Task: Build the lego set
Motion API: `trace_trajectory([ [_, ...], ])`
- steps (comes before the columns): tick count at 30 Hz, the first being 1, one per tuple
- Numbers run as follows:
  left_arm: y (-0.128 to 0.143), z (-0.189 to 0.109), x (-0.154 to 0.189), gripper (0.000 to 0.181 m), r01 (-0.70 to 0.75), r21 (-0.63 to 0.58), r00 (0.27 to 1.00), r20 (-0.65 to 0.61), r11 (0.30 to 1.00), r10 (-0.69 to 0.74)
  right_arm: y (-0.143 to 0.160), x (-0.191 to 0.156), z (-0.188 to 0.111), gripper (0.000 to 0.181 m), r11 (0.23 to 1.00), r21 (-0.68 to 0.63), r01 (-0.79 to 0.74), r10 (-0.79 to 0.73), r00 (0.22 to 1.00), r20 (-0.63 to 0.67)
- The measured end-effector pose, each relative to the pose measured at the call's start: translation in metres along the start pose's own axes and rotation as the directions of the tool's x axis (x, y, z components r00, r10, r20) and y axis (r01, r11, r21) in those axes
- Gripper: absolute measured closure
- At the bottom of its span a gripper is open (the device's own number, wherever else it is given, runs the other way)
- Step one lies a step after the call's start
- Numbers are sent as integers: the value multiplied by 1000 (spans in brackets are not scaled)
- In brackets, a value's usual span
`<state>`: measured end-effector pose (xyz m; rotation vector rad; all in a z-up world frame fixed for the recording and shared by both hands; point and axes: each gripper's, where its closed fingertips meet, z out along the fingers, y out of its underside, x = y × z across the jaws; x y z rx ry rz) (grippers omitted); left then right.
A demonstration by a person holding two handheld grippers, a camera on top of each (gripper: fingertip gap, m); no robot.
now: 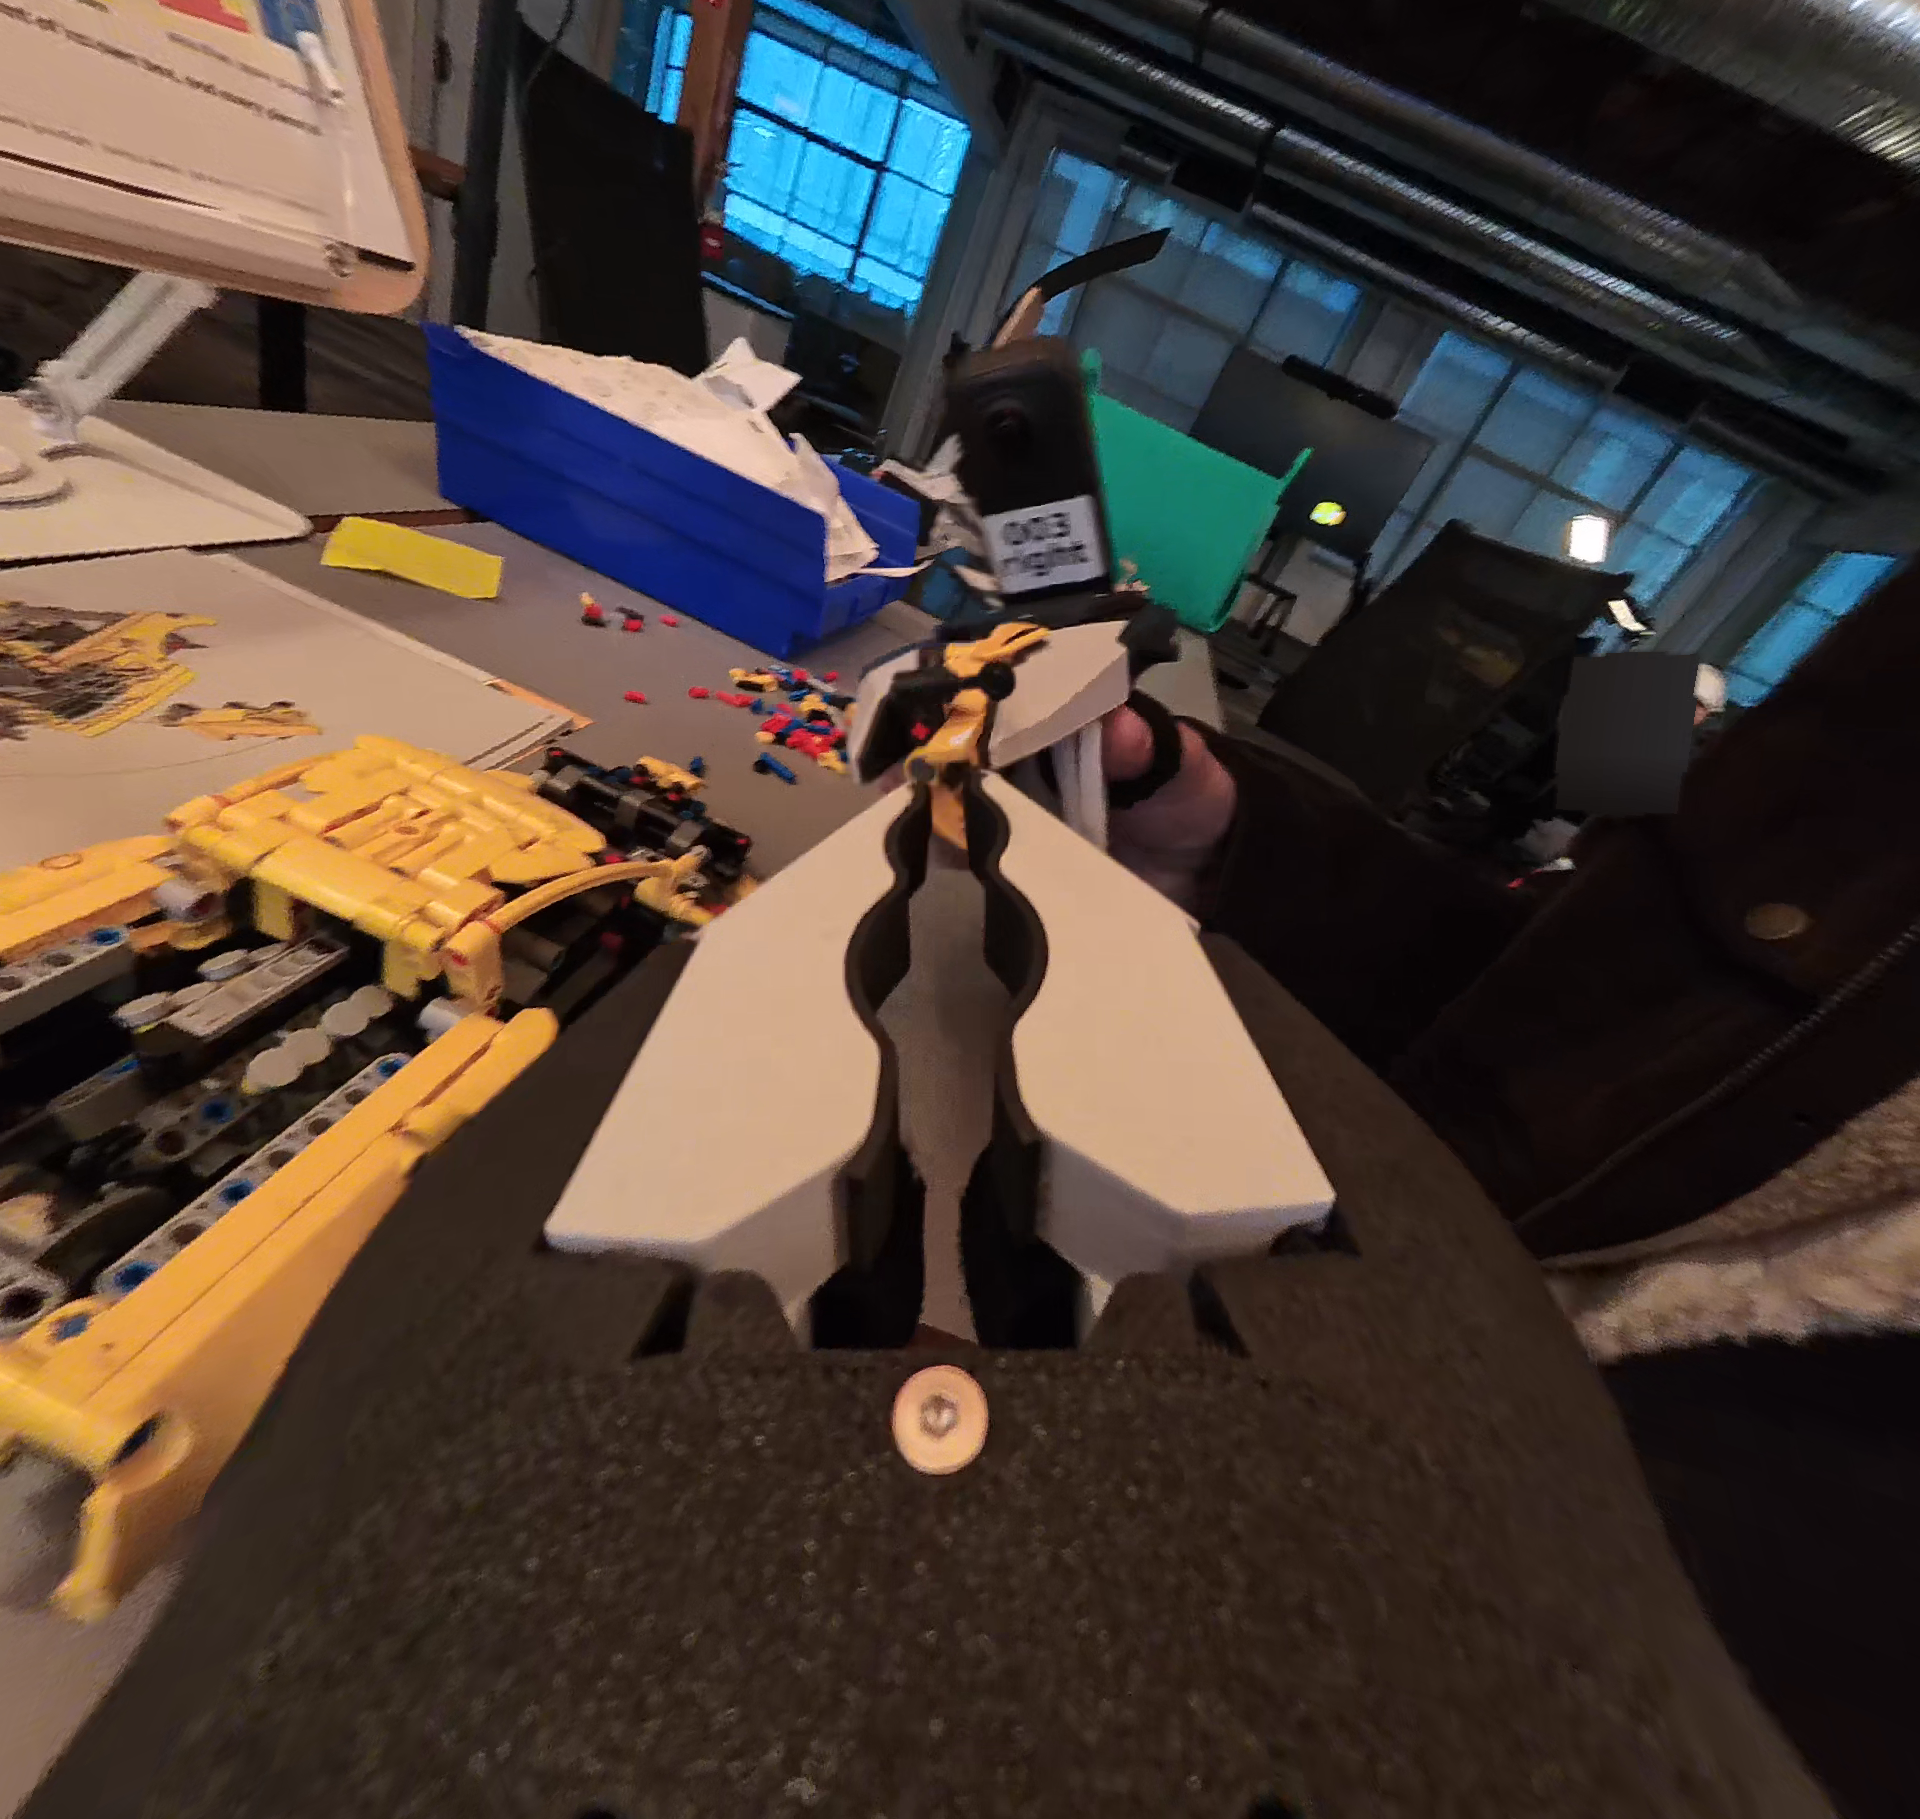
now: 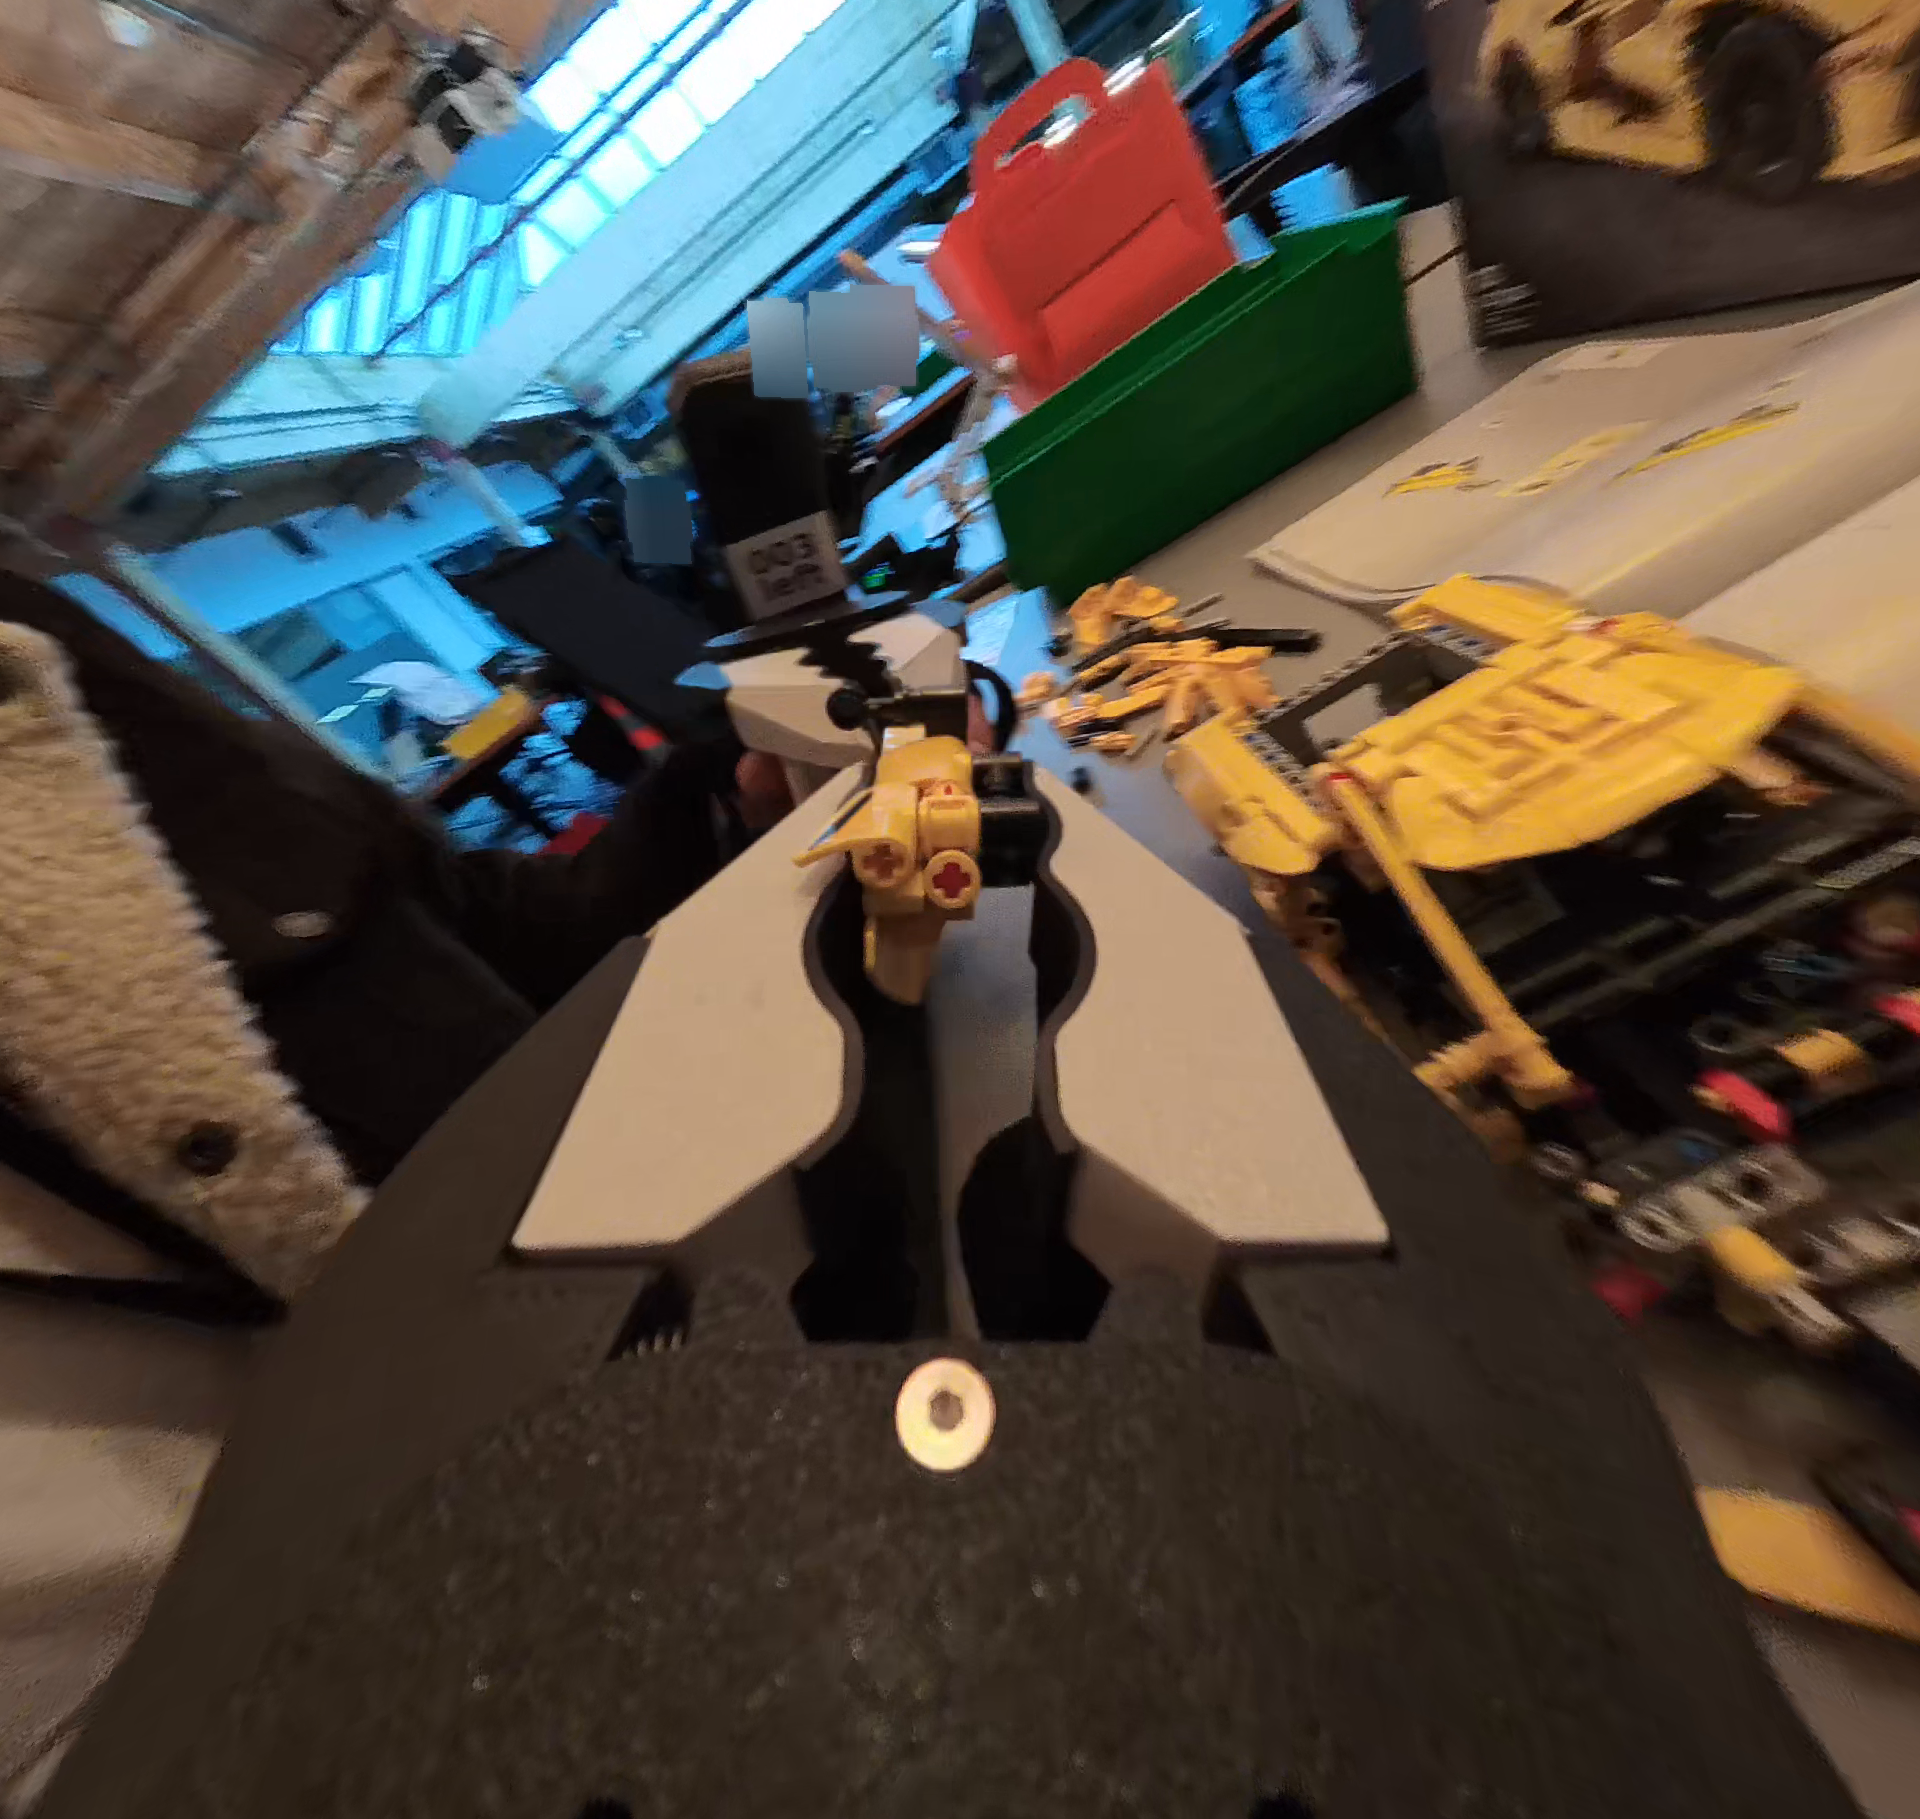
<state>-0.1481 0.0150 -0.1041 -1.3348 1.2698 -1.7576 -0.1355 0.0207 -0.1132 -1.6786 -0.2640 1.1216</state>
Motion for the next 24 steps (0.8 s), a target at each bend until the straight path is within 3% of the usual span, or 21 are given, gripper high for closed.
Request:
trace_trajectory([
  [3,1,-9,-21,170,-20,-15,993,118,1000,21,-10,25,-25,157,996,47,71,-60,978,-201],
  [6,8,-15,-43,164,-13,-56,972,234,998,26,-16,53,-49,157,989,34,146,-120,906,-405],
  [9,16,-12,-59,153,0,-119,942,334,993,40,-20,69,-62,157,984,36,176,-133,847,-515],
  [12,21,-10,-72,148,43,-172,894,446,984,39,-14,87,-75,157,984,-67,164,-171,781,-601],
  [14,21,-11,-77,144,60,-192,863,503,980,45,-9,105,-98,157,967,-211,144,-249,710,-659],
  [16,25,-16,-80,140,69,-239,835,546,969,75,7,125,-122,157,924,-381,37,-297,698,-651],
  [18,27,-22,-80,138,63,-275,822,560,960,107,22,121,-124,157,906,-408,-113,-154,809,-567],
  [20,30,-29,-75,138,62,-304,823,555,951,123,49,90,-107,156,847,-462,-263,61,911,-407],
  [23,36,-45,-70,138,68,-315,816,563,947,129,72,44,-55,156,843,-443,-303,220,948,-230],
  [24,38,-51,-70,138,75,-309,810,574,948,123,87,40,-43,156,830,-480,-283,185,953,-242],
])
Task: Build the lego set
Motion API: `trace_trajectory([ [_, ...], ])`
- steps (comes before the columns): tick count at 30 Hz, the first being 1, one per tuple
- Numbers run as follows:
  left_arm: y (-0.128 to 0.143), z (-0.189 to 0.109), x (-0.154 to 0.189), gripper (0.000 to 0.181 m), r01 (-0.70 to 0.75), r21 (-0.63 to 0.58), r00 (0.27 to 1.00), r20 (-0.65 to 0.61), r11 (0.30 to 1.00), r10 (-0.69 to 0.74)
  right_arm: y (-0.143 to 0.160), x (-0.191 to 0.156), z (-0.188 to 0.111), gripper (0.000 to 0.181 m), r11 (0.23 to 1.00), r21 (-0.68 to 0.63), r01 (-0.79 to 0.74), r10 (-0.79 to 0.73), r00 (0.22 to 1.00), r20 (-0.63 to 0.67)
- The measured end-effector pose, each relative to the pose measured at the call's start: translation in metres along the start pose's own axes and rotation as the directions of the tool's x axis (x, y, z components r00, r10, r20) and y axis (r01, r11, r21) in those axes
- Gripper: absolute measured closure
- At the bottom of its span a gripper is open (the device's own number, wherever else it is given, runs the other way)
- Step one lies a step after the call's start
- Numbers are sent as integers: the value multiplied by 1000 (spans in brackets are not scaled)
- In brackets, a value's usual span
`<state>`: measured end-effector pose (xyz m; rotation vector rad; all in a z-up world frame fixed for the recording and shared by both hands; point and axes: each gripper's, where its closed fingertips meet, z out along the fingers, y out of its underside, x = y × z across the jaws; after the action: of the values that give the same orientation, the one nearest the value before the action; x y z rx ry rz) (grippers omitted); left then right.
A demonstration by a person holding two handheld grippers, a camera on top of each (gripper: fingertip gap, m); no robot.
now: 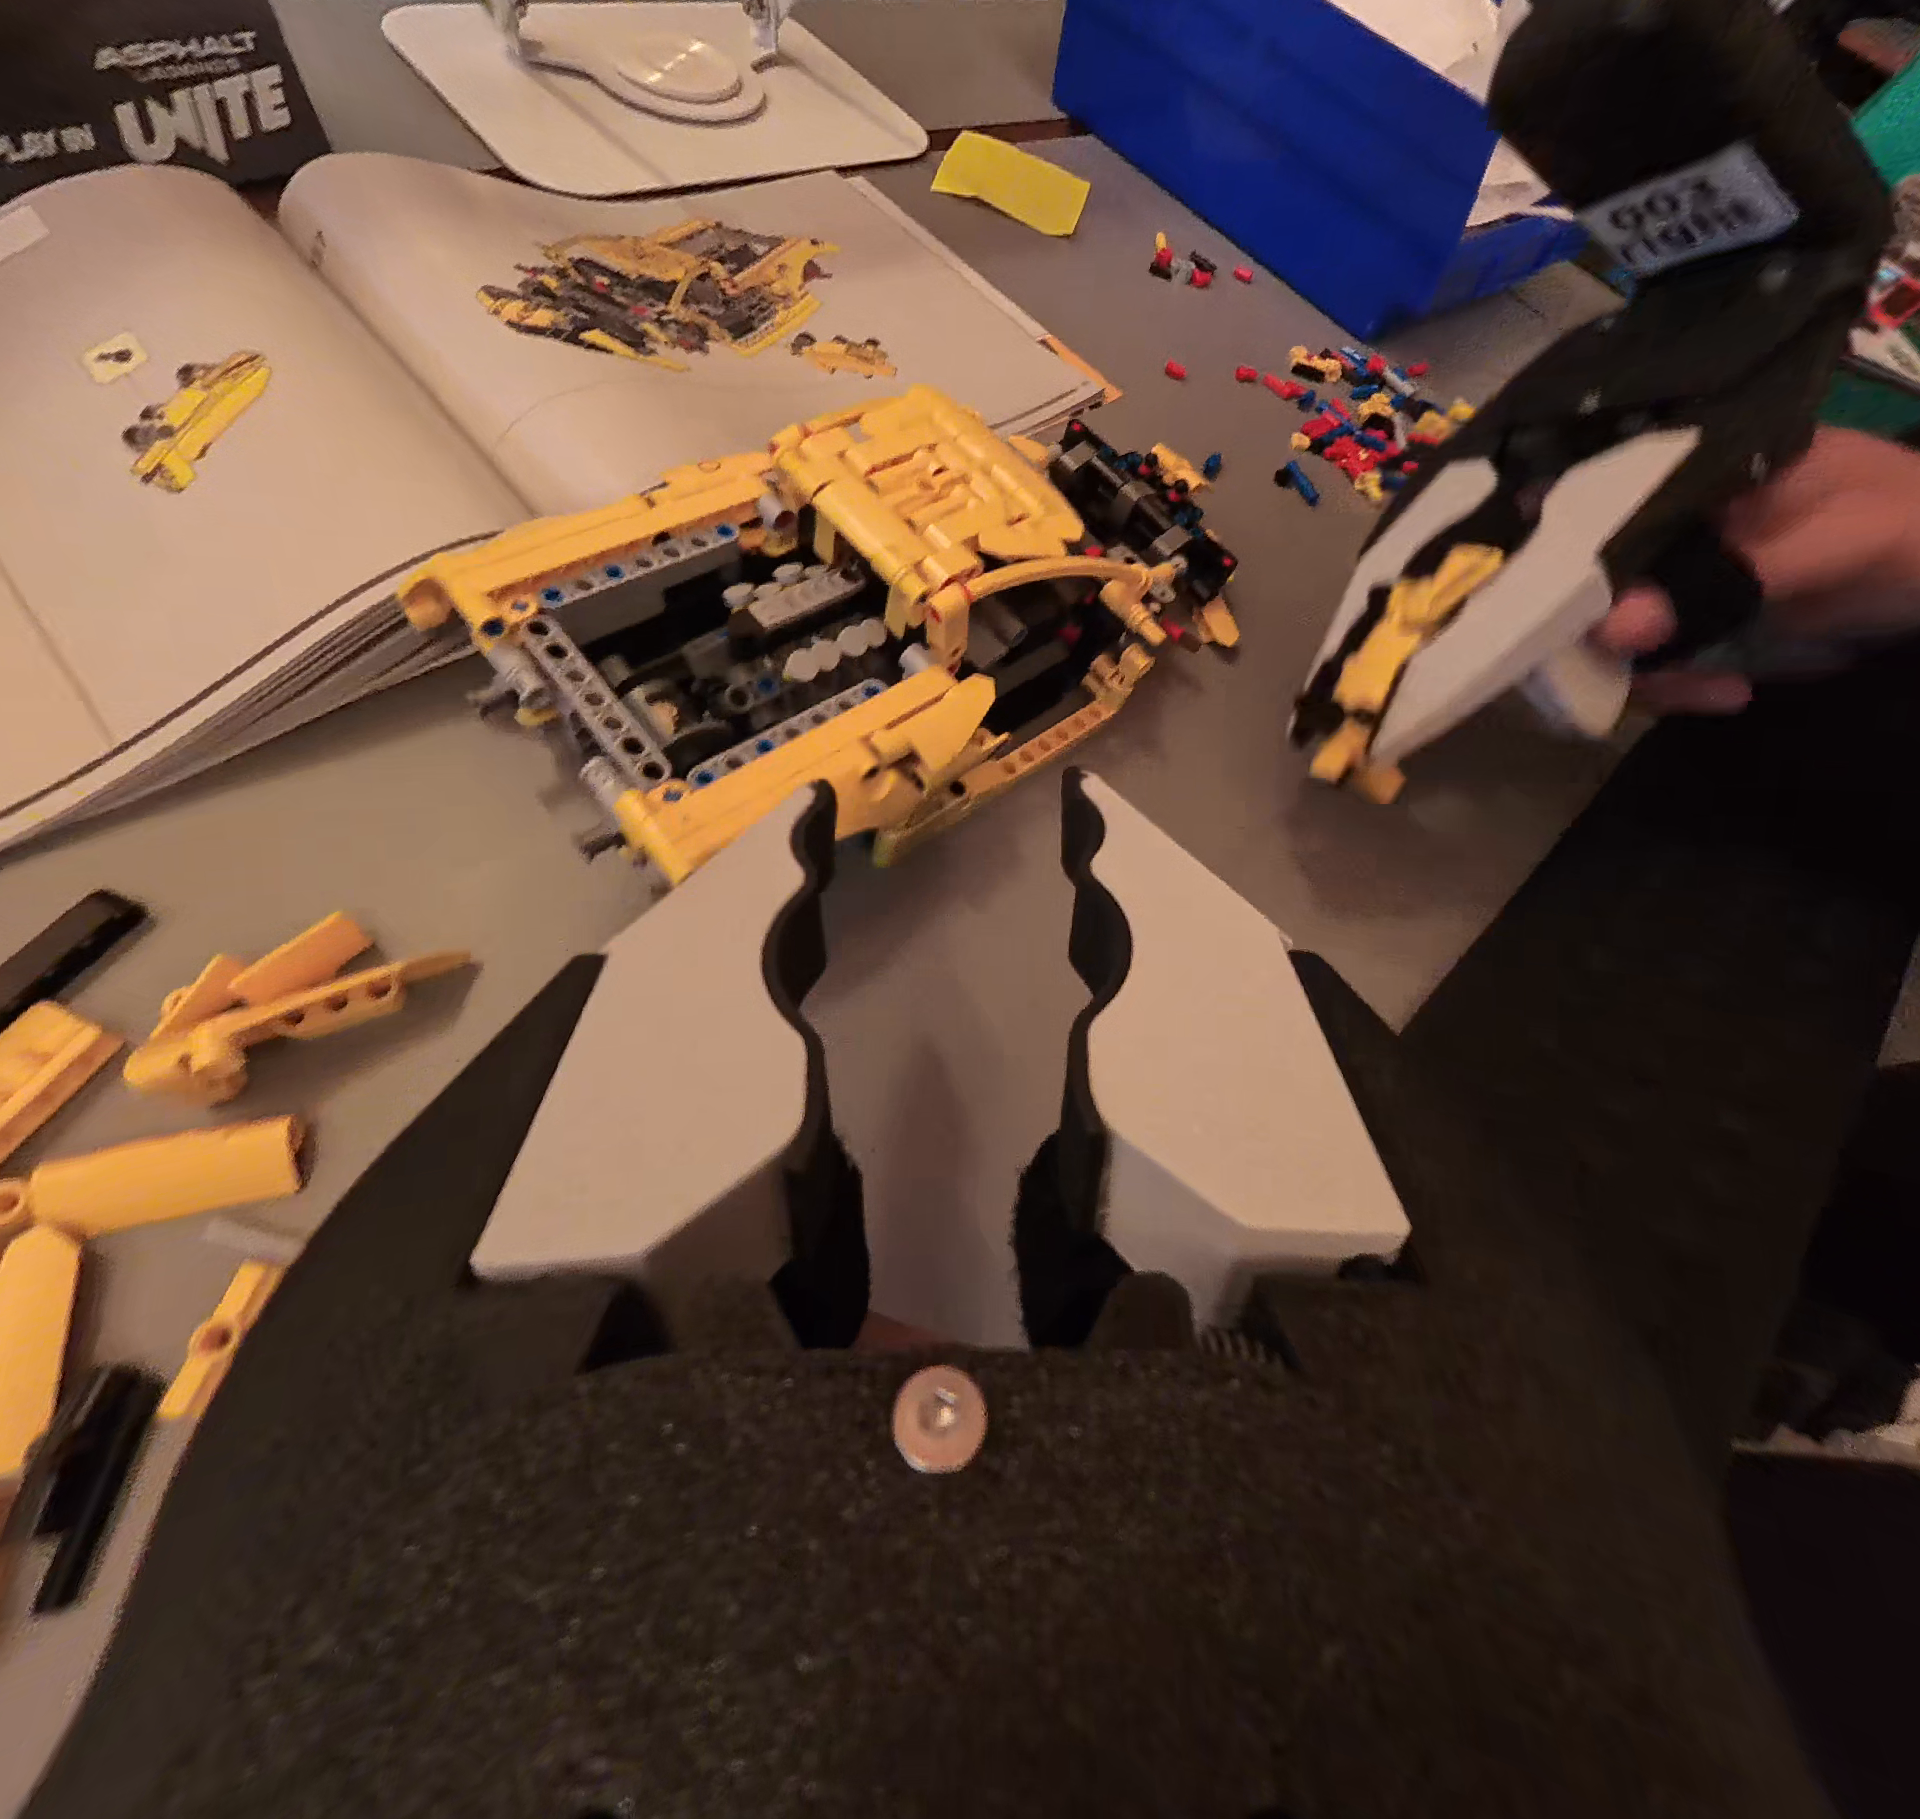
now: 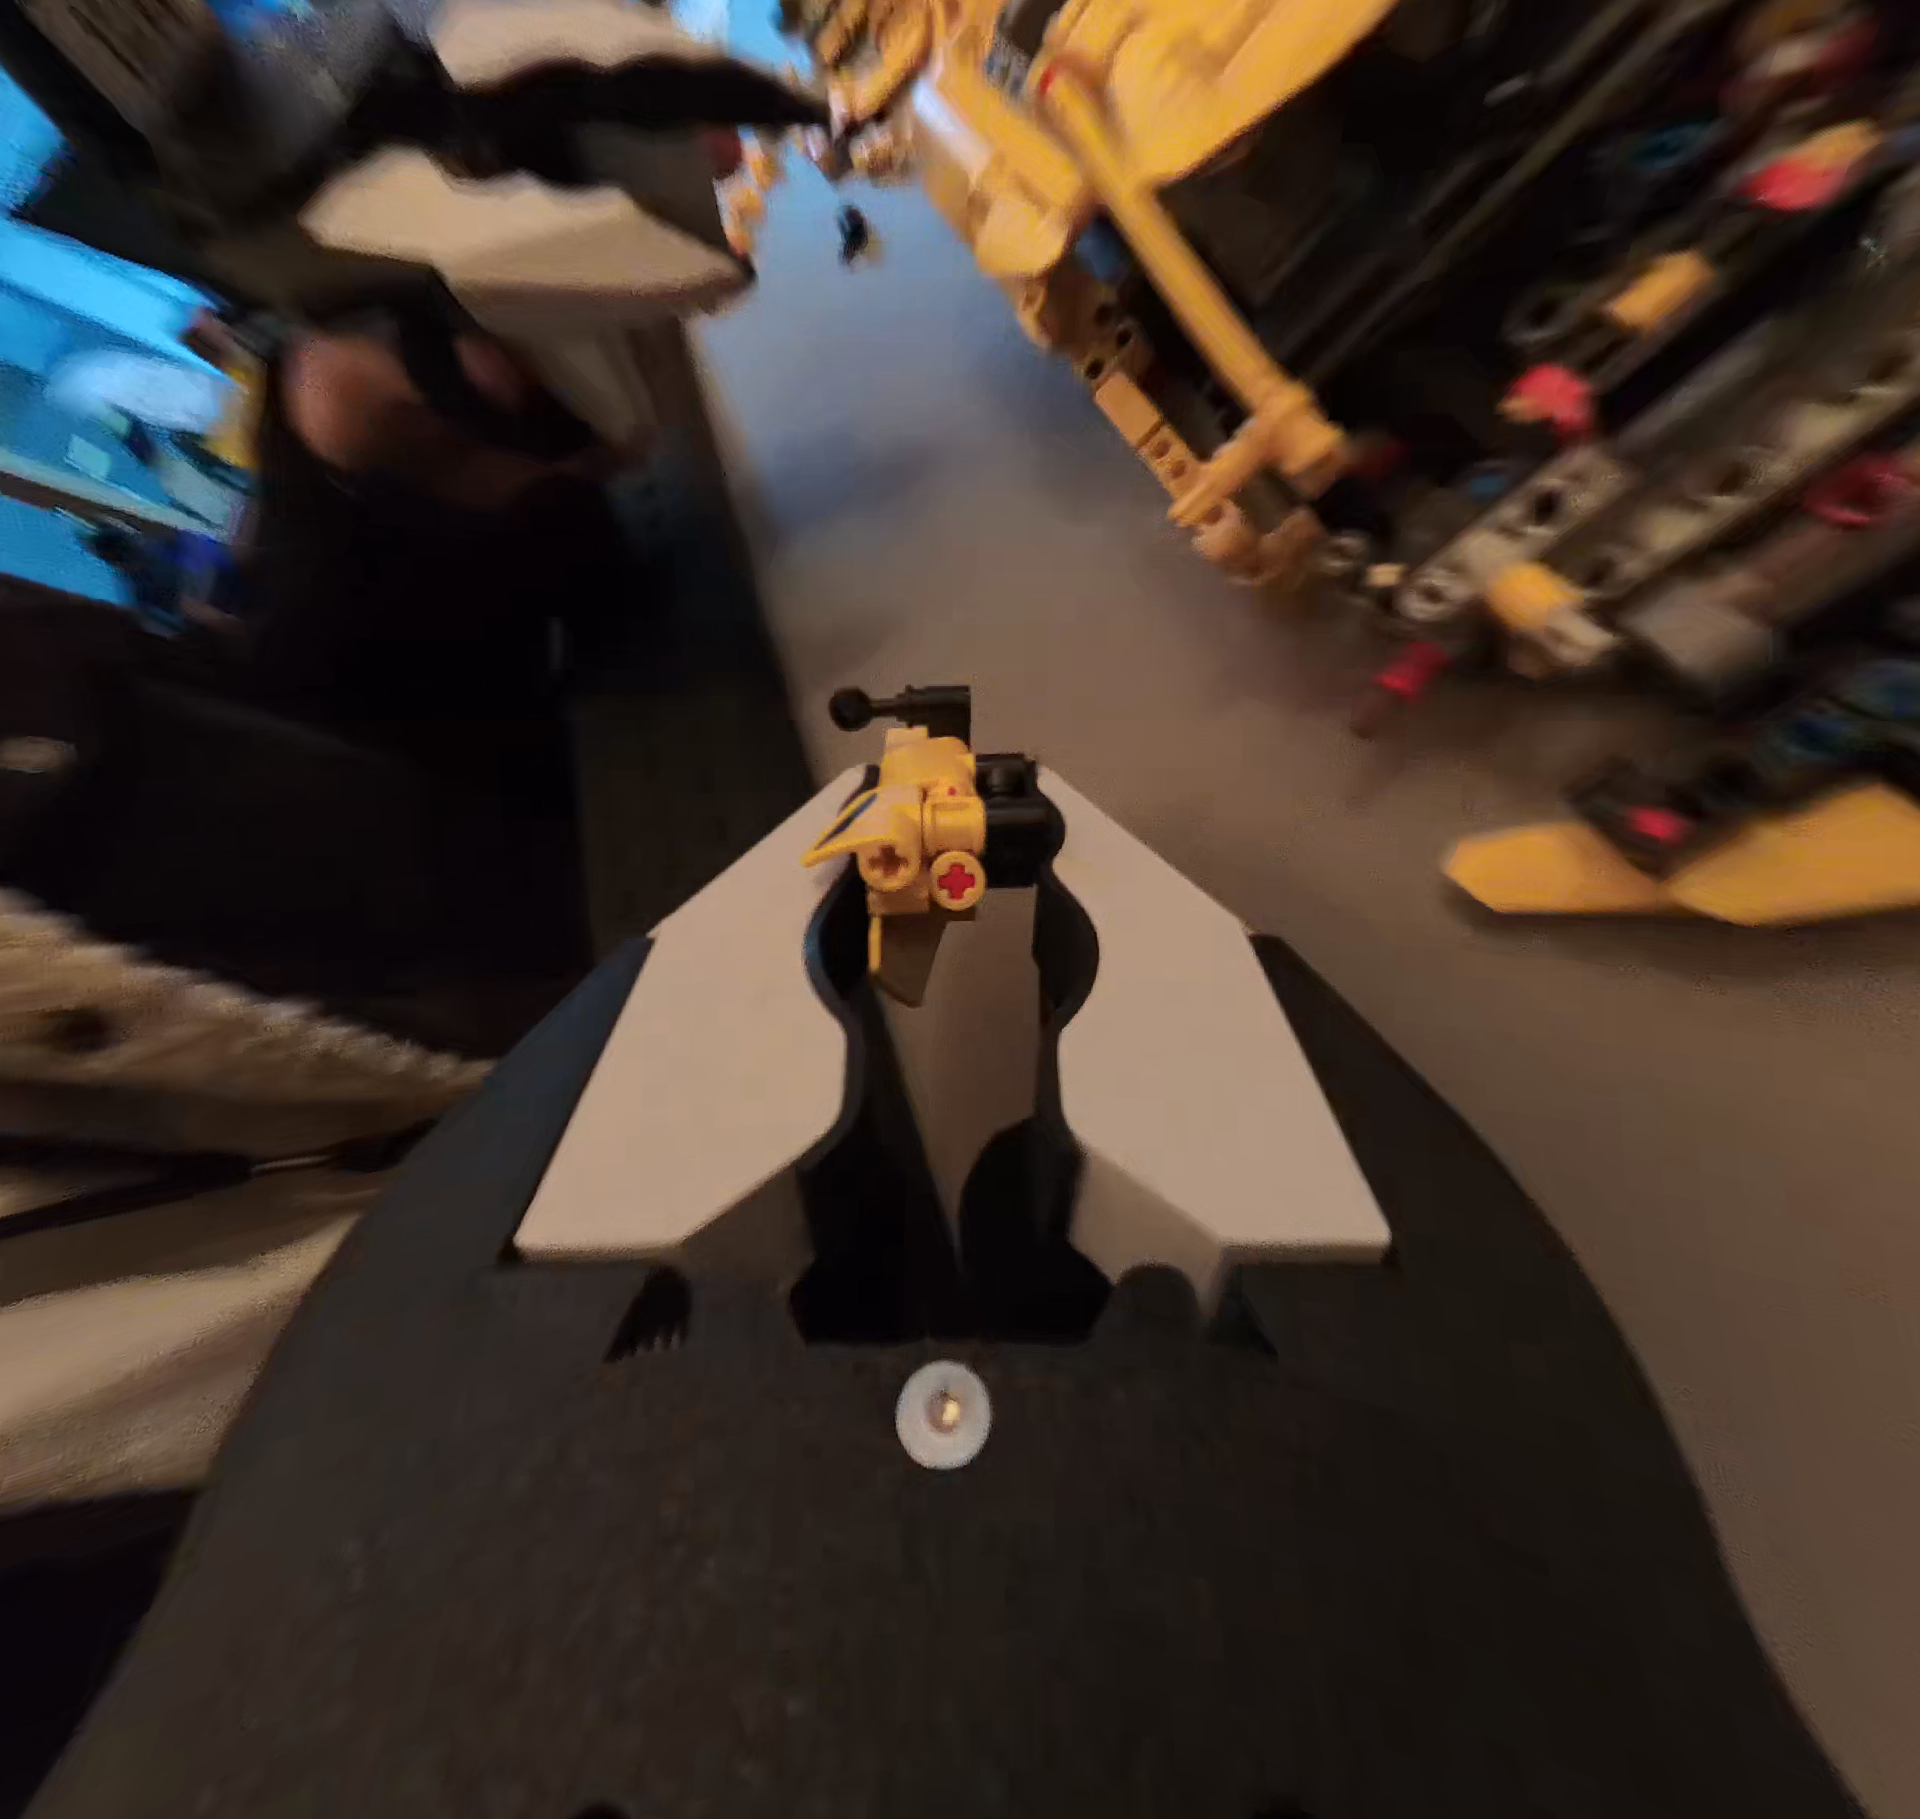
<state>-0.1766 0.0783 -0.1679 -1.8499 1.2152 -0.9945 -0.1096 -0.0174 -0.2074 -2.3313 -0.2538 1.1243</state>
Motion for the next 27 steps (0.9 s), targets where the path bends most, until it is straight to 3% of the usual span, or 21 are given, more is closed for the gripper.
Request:
trace_trajectory([
  [4,11,-12,-7,138,27,8,1000,-6,1000,-27,17,-6,44,156,952,-107,287,-299,947,-116],
  [7,15,-23,-4,138,3,24,999,-32,1000,-2,12,-20,51,156,929,-88,360,-367,926,-84],
  [11,21,-35,1,138,-45,37,996,-71,998,47,27,-10,49,155,906,-181,383,-406,907,-114],
  [17,33,-49,18,138,-58,-6,994,-97,998,57,34,-9,38,147,915,-184,359,-385,914,-130],
  [22,38,-48,5,138,2,-27,998,-57,1000,-3,37,-1,23,137,927,-176,330,-360,916,-176],
  [27,38,-41,-18,137,74,-44,997,16,996,-73,32,10,-22,122,926,-189,326,-367,896,-250],
])
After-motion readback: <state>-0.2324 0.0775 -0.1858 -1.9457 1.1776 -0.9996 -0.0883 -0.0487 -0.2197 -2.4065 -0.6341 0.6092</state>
